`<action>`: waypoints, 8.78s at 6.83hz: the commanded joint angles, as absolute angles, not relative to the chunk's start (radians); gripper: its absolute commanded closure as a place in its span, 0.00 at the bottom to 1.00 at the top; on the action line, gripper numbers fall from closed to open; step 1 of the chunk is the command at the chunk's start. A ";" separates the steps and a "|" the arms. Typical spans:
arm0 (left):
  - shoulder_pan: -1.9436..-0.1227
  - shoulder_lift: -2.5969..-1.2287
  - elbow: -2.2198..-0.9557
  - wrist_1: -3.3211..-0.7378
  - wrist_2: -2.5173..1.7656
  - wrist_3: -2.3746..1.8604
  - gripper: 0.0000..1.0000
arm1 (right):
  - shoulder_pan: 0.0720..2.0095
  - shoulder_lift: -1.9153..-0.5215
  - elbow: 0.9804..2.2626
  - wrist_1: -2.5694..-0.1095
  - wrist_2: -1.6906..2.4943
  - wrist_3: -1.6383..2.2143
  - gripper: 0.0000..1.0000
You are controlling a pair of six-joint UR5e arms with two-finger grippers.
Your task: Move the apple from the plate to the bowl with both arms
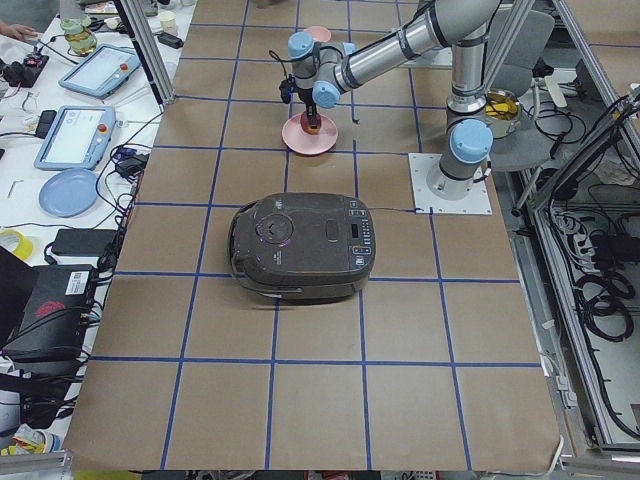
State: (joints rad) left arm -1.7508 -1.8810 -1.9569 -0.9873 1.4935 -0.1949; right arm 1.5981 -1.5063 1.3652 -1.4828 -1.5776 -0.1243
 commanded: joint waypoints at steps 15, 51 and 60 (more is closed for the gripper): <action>-1.894 -1.905 -1.692 -0.974 1.279 -0.509 0.96 | 1.207 -1.427 2.076 -2.112 -1.537 -0.337 0.00; -1.765 -1.702 -1.695 -1.241 1.331 -0.030 0.00 | 1.637 -1.499 1.376 -1.522 -1.562 0.071 0.00; -1.545 -1.572 -1.542 -1.531 1.556 -0.017 0.00 | 1.638 -1.503 1.378 -1.517 -1.562 0.069 0.00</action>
State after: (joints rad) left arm -1.5448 -1.5728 -1.5392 -1.5308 1.5604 -0.0166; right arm 1.6370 -1.5028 1.3775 -1.5180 -1.5616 0.0691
